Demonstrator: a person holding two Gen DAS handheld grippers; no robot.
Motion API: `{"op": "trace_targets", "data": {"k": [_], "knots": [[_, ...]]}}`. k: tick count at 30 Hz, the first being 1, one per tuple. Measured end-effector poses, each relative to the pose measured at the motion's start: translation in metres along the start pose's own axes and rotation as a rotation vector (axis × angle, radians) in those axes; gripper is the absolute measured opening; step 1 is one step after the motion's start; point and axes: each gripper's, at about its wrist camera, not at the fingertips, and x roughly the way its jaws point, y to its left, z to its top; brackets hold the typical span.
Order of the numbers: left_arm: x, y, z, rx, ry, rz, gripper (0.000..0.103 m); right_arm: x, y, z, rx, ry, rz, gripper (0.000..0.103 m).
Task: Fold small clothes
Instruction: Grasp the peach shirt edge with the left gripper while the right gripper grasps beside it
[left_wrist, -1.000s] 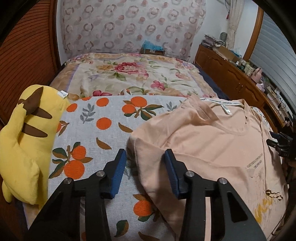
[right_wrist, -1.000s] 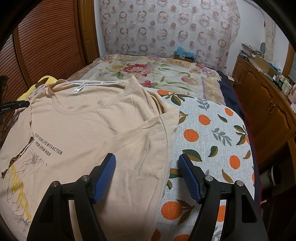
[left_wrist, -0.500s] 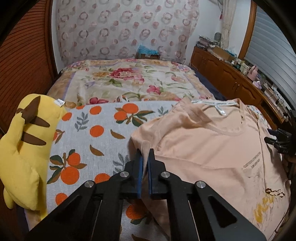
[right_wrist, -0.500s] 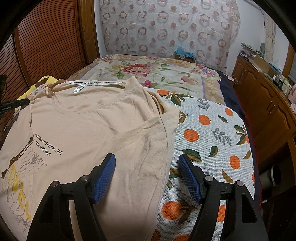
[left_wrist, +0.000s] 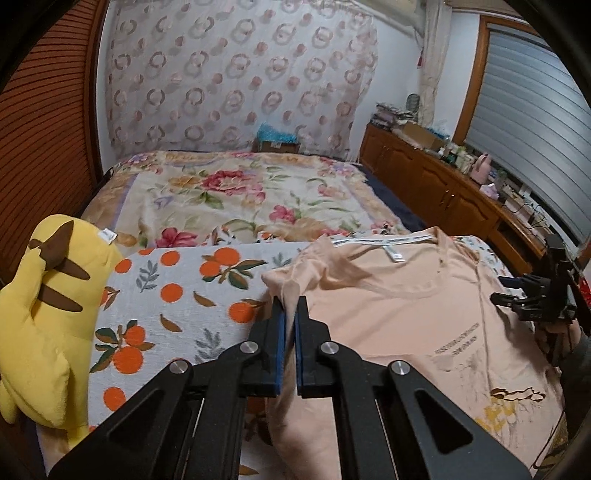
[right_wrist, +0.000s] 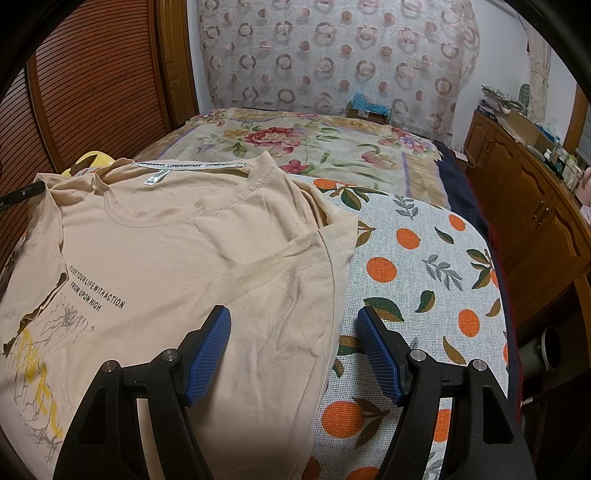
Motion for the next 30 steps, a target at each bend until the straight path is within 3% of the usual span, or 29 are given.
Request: {"op": "trace_targets", "data": {"k": [8,12,15,18,19,20,22,30], "knots": [[-0.013,-0.015,-0.002,0.026,-0.016,-0.027,0.005,-0.003,-0.015,0.012,0.024,-0.031,-0.033,0.073],[-0.017,-0.019,-0.004,0.037,-0.014,-0.034,0.005,0.009,-0.022,0.018,0.018,0.012,-0.044,0.073],[-0.019,-0.020,-0.006,0.040,-0.012,-0.039,0.005,0.018,-0.023,0.022,0.014,0.022,-0.018,0.067],[-0.025,-0.025,-0.008,0.048,-0.016,-0.051,0.005,0.023,-0.024,0.032,0.004,0.017,-0.004,0.052],[-0.028,-0.027,-0.009,0.052,-0.020,-0.053,0.005,0.025,-0.023,0.034,-0.005,0.013,0.003,0.042],[-0.031,-0.029,-0.009,0.057,-0.024,-0.059,0.005,0.026,-0.021,0.037,-0.012,0.011,0.008,0.025],[-0.042,-0.033,-0.011,0.064,-0.037,-0.070,0.005,0.026,-0.018,0.038,-0.032,0.016,0.020,0.007],[-0.093,-0.041,-0.022,0.083,-0.095,-0.078,0.005,-0.040,-0.006,0.021,-0.044,-0.174,-0.004,0.006]]}}
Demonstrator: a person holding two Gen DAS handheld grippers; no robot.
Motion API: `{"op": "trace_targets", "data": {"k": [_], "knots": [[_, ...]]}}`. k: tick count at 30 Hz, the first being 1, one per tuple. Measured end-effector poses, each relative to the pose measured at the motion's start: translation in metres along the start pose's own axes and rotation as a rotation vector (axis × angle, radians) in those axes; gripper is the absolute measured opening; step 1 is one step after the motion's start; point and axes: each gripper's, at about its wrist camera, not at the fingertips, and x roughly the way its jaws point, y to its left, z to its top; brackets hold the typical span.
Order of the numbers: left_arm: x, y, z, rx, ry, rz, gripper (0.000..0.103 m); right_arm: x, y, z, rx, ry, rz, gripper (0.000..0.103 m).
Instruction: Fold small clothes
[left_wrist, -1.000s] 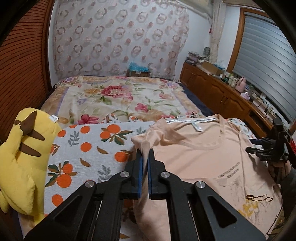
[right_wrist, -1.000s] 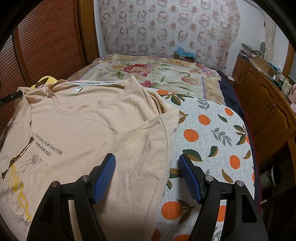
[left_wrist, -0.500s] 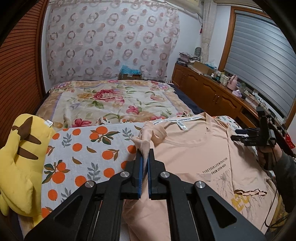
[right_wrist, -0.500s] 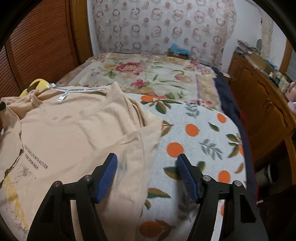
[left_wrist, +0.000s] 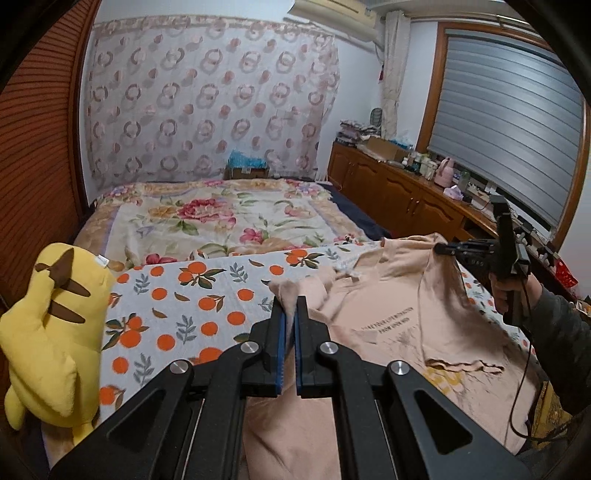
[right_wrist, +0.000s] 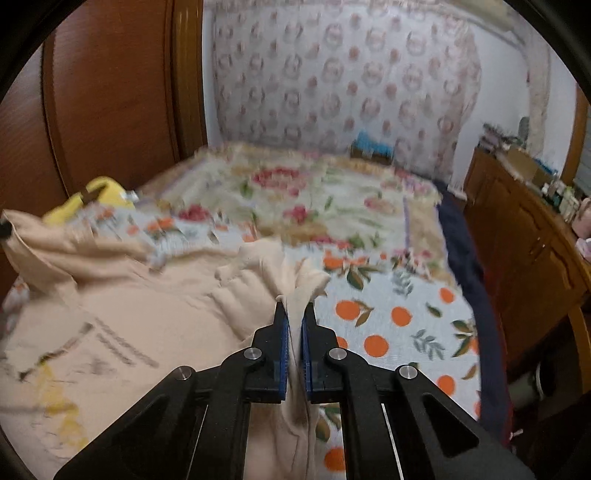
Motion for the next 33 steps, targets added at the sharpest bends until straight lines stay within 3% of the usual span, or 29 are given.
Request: {"op": "trace_targets", "data": {"k": [10,16,23,28,33], "knots": [[-0.088,-0.019,-0.030,0.028,-0.081,0.017,0.005,-0.136,0.012,-0.059,0.023,-0.162,0.011,0.006],[-0.148,-0.034,-0.059,0.030,-0.128,0.044,0.005,-0.196,0.021,-0.112,0.030,-0.192,0.031,0.006],[-0.159,-0.021,-0.088,-0.038,-0.105,0.057,0.005,-0.244,0.029,-0.188,0.046,-0.101,0.069,0.006],[-0.143,-0.018,-0.115,-0.039,-0.017,0.060,0.005,-0.228,0.026,-0.227,0.067,0.017,0.074,0.006],[-0.126,-0.011,-0.130,-0.051,0.046,0.072,0.005,-0.210,0.031,-0.234,0.041,0.089,0.072,0.006]]}}
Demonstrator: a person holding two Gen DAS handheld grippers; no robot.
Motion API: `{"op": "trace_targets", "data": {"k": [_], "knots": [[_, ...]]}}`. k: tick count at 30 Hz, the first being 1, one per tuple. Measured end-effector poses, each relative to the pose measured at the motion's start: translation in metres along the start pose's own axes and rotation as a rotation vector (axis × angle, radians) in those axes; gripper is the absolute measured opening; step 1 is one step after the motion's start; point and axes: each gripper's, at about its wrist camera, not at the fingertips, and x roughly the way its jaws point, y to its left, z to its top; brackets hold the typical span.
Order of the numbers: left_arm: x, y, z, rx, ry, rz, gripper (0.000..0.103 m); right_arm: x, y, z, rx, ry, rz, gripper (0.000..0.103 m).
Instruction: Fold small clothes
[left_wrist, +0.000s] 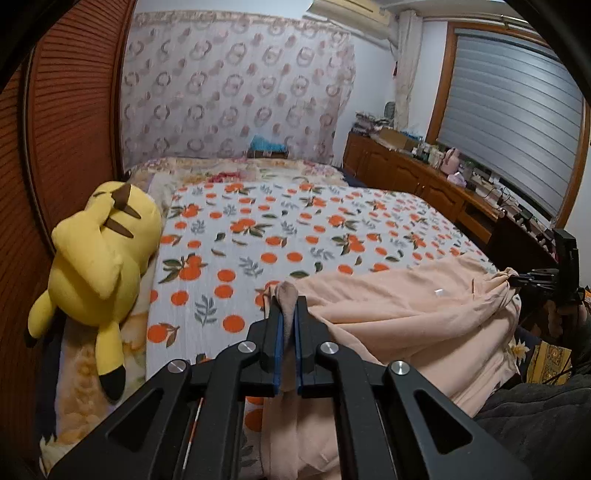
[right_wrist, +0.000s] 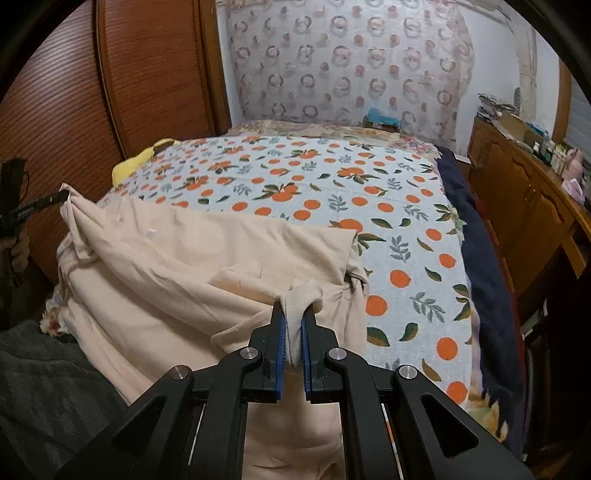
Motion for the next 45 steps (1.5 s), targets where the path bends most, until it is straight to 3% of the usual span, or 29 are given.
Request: {"op": "trace_targets", "data": {"k": [6,8,10,12,13,14,19,23,28,32,33,35,38,45], "knots": [[-0.006,0.006,0.004,-0.021,-0.032,0.007,0.027,-0.002,0.013,0.021,-0.043,0.000,-0.018,0.012],[-0.012,0.008,0.007,-0.020,-0.052,0.011,0.041,-0.006,0.018,0.022,-0.057,-0.012,-0.026,0.024],[-0.016,0.011,0.011,-0.028,-0.069,0.003,0.048,-0.008,0.021,0.023,-0.059,-0.027,-0.033,0.036],[-0.016,0.013,0.015,-0.024,-0.070,0.004,0.060,-0.011,0.020,0.025,-0.057,-0.033,-0.054,0.040],[-0.015,0.013,0.017,-0.019,-0.070,0.006,0.074,-0.013,0.020,0.025,-0.058,-0.033,-0.054,0.041],[-0.013,0.012,0.019,-0.014,-0.072,0.005,0.080,-0.015,0.019,0.027,-0.057,-0.043,-0.055,0.041],[0.003,0.009,0.025,-0.004,-0.051,0.021,0.081,-0.005,0.015,0.036,-0.063,-0.064,-0.088,0.045],[0.024,0.008,0.029,0.004,-0.014,0.033,0.081,0.016,0.012,0.043,-0.048,-0.067,-0.081,0.062],[0.059,0.011,0.035,0.020,0.076,0.067,0.081,0.049,0.007,0.051,-0.031,-0.039,-0.077,0.063],[0.083,0.015,0.038,0.026,0.148,0.028,0.081,0.075,0.002,0.055,-0.016,0.000,-0.067,0.063],[0.092,0.017,0.037,0.025,0.182,0.010,0.078,0.081,0.000,0.056,-0.010,0.014,-0.063,0.063],[0.103,0.018,0.035,0.026,0.224,-0.004,0.055,0.092,-0.004,0.056,-0.006,0.042,-0.053,0.063],[0.118,0.020,0.029,0.025,0.291,-0.010,0.040,0.104,-0.008,0.055,-0.005,0.076,-0.048,0.063],[0.121,0.014,0.021,0.037,0.323,-0.038,0.039,0.117,-0.012,0.054,0.018,0.119,-0.031,0.063]]}}
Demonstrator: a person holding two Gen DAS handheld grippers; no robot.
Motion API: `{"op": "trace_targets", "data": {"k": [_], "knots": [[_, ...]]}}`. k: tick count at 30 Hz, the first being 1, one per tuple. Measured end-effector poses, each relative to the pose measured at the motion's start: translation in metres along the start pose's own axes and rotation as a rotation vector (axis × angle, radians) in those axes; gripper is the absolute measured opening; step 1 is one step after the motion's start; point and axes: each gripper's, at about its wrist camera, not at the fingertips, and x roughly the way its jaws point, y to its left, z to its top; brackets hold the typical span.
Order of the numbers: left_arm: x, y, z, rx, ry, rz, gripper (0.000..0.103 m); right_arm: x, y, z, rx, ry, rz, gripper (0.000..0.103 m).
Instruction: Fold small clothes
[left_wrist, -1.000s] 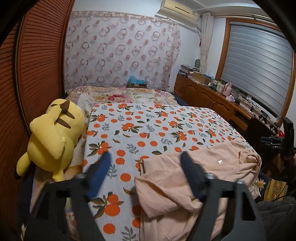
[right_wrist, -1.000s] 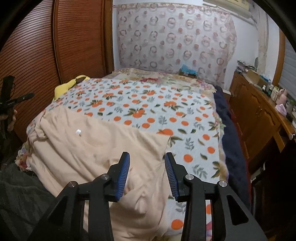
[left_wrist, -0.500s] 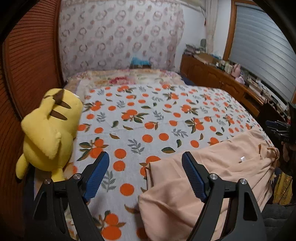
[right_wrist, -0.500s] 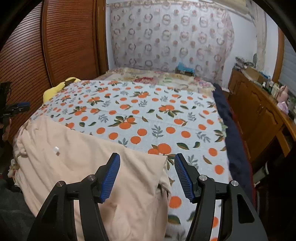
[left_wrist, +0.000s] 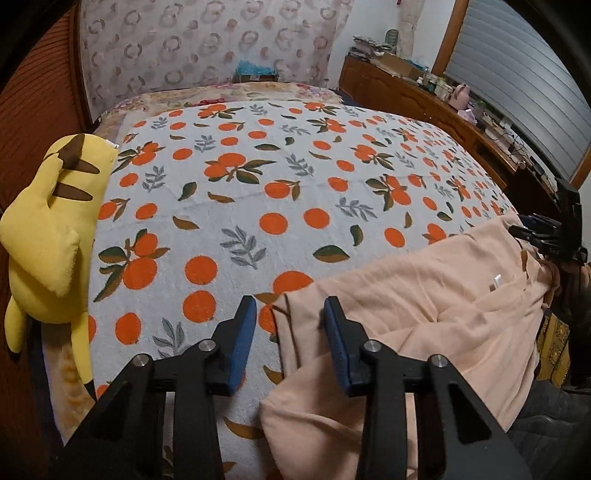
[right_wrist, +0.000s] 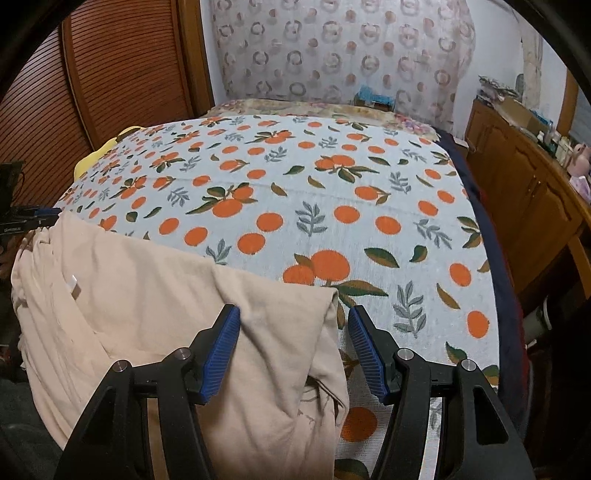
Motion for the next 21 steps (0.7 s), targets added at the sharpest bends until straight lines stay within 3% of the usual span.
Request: {"op": "trace_targets", "data": {"k": [10,12,13,14,15,17,21], "knots": [[0.002,-0.009,-0.001,0.035,-0.004,0.006,0.039,0.004,-0.001,-0.001,0.010,-0.009,-0.004,0.063],[0.002,-0.010,-0.001,0.039,-0.006,0.005,0.030,0.003,0.000,-0.002,0.007,-0.010,-0.006,0.063],[0.002,-0.011,-0.001,0.040,-0.006,-0.006,0.016,0.003,0.000,-0.002,0.005,-0.010,-0.001,0.061],[0.002,-0.011,-0.001,0.038,-0.005,-0.022,0.007,0.003,0.001,-0.002,0.003,-0.013,0.007,0.049],[0.001,-0.012,-0.001,0.036,-0.008,-0.020,0.006,0.002,0.002,-0.003,-0.005,-0.016,0.020,0.042],[-0.003,-0.016,-0.002,0.039,-0.027,-0.010,0.004,0.000,0.007,-0.004,-0.020,-0.014,0.051,0.014],[-0.036,-0.023,-0.003,0.035,-0.142,-0.017,0.004,-0.017,0.019,-0.010,-0.036,-0.058,0.065,0.009]]}}
